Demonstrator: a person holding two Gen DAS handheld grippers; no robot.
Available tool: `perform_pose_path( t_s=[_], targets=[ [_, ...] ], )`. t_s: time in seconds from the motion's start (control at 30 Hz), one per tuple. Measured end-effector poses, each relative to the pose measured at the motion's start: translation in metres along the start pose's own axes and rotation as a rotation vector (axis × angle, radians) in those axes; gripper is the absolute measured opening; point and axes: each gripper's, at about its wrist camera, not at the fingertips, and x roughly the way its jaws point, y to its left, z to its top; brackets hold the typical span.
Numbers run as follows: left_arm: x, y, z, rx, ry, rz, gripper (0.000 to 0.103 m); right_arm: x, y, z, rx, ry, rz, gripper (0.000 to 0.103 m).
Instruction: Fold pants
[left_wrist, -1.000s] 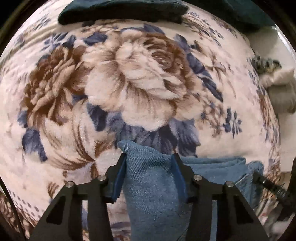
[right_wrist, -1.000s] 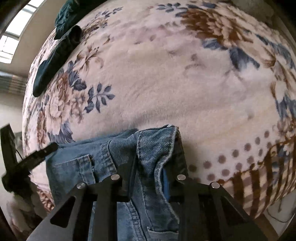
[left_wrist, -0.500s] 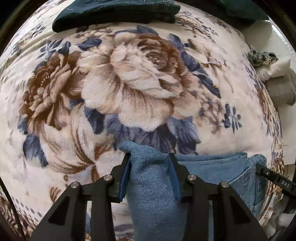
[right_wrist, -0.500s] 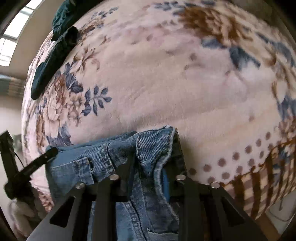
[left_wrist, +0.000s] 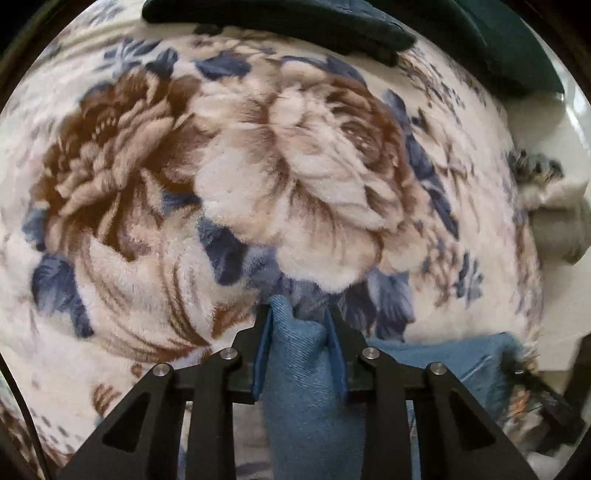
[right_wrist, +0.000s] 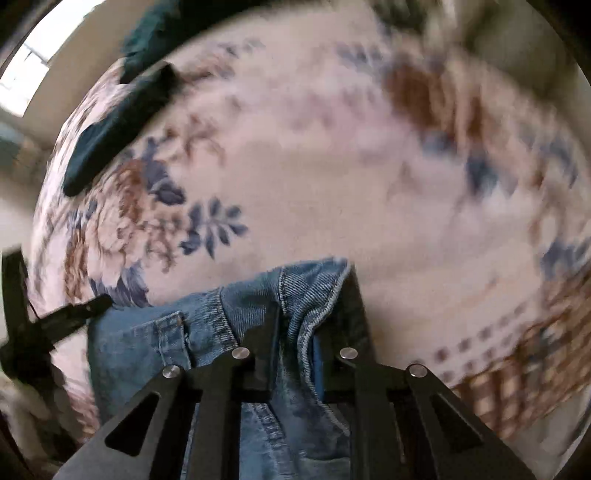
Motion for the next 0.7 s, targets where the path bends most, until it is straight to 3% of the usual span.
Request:
perform_pose_path(
  t_s=[0.07, 0.1, 0.13, 0.17, 0.2, 0.23, 0.37, 0.53, 0.7],
  targets=[
    [-0.009, 0.003, -0.002, -0.019, 0.007, -0.027, 0.035, -0.009, -0.014, 0.001, 0.064, 0.038, 0.059, 0.040],
    [-0.015, 0.005, -0.005, -0.035, 0.009, -0.051, 0.045, -0.015, -0.021, -0.003, 0.090, 0.038, 0.090, 0.047],
    [-0.023, 0.010, -0.010, -0.062, 0.011, -0.079, 0.051, -0.027, -0.028, -0.009, 0.126, 0.029, 0.115, 0.069],
    [-0.030, 0.014, -0.014, -0.085, 0.006, -0.090, 0.072, -0.043, -0.039, -0.022, 0.173, 0.012, 0.141, 0.079],
    [-0.040, 0.019, -0.024, -0.115, -0.010, -0.111, 0.093, -0.051, -0.044, -0.032, 0.199, 0.003, 0.161, 0.079],
    [-0.047, 0.021, -0.030, -0.127, -0.022, -0.129, 0.097, -0.060, -0.052, -0.047, 0.237, 0.002, 0.188, 0.079],
    [-0.053, 0.029, -0.065, -0.186, 0.006, -0.232, 0.101, -0.051, -0.068, -0.119, 0.359, 0.097, 0.295, 0.079],
    [-0.022, 0.027, -0.093, -0.205, 0.117, -0.262, 0.101, -0.001, -0.078, -0.167, 0.473, 0.182, 0.375, 0.080],
    [-0.008, 0.022, -0.099, -0.184, 0.147, -0.244, 0.101, 0.004, -0.094, -0.170, 0.575, 0.079, 0.392, 0.081]
  ],
)
